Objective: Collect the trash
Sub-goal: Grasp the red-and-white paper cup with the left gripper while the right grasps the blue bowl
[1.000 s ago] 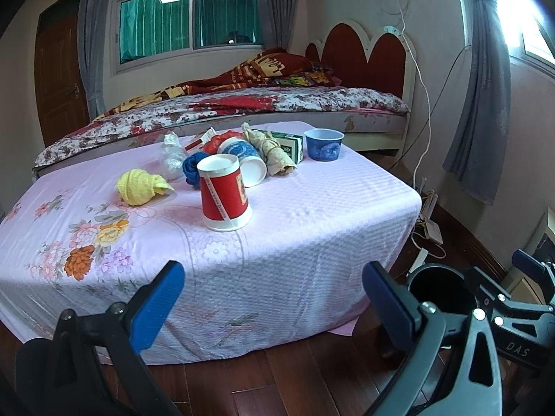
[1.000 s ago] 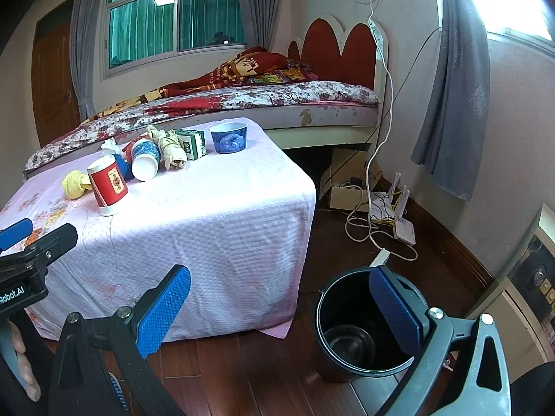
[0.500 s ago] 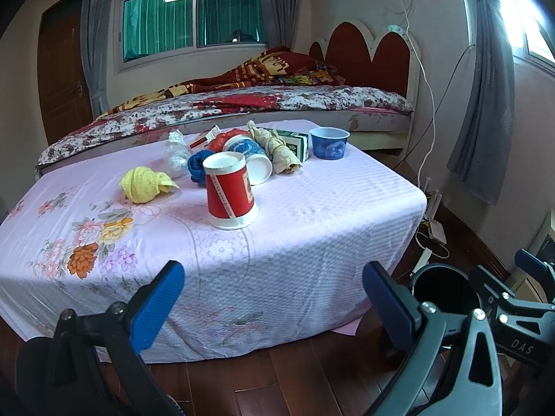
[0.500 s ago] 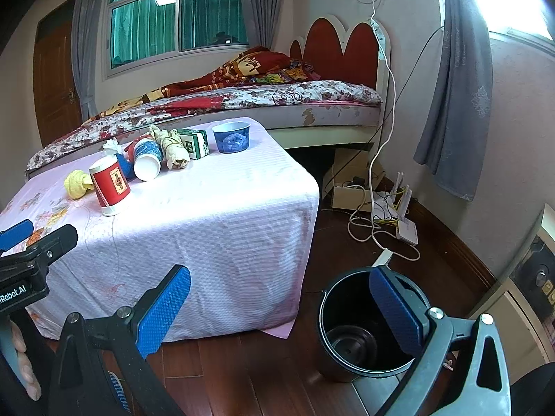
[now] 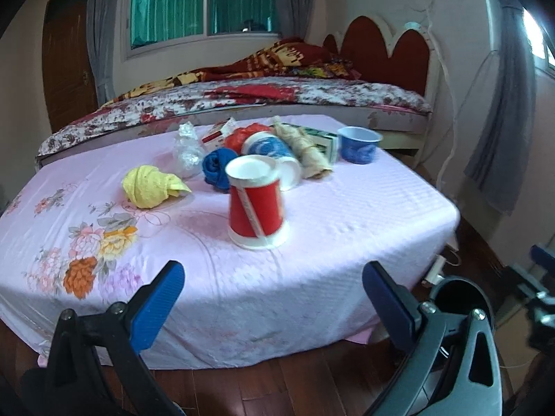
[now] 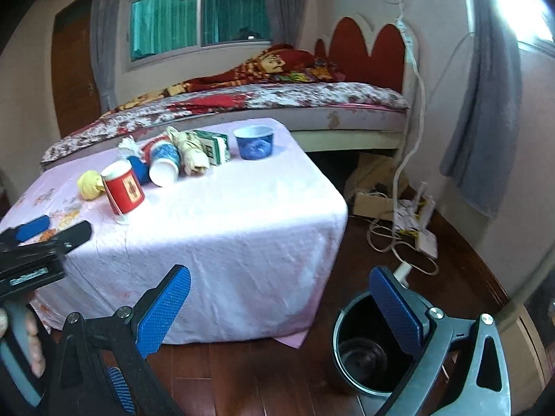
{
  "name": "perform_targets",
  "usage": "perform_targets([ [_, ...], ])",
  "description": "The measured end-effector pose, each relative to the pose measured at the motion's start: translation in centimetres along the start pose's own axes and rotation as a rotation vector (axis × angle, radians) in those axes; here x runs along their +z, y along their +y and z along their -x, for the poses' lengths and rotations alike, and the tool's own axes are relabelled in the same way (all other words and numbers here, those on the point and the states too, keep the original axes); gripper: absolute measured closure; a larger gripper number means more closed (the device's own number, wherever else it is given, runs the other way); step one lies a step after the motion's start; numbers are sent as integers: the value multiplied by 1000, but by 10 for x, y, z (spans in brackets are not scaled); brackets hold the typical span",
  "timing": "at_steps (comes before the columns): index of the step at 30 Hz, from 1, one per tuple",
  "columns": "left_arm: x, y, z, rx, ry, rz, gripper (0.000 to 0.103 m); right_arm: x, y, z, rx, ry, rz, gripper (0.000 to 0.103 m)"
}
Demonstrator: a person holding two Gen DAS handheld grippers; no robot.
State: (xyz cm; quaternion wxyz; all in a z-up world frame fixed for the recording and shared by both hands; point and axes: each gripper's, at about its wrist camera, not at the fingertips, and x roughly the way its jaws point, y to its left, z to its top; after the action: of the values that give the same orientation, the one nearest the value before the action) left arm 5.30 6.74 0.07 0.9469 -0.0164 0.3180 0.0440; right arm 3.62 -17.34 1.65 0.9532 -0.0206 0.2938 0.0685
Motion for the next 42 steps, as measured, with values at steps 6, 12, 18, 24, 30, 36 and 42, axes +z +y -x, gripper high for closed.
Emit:
perform_targets([
  [6, 17, 9, -33, 1, -20, 26, 0, 30, -1, -38, 47, -19, 2, 1],
  [12, 26, 14, -70, 16, -15, 57, 3, 51, 7, -82, 61, 2, 34, 4],
  [18, 33, 23, -98, -37, 22, 89, 37, 68, 14, -134, 80, 51, 46, 5],
  [24, 46, 34, -99, -77, -6, 107, 46, 93, 16, -183, 100, 98, 22, 6],
  [30, 71, 46, -92, -48, -58, 114, 46, 130, 26, -226, 105, 135, 37, 11],
  [36, 91, 56, -101, -30, -79, 124, 46, 156, 31, -271, 92, 200, 50, 13],
  [42, 103, 62, -110, -33, -79, 126, 46, 171, 28, -305, 97, 217, 57, 13],
])
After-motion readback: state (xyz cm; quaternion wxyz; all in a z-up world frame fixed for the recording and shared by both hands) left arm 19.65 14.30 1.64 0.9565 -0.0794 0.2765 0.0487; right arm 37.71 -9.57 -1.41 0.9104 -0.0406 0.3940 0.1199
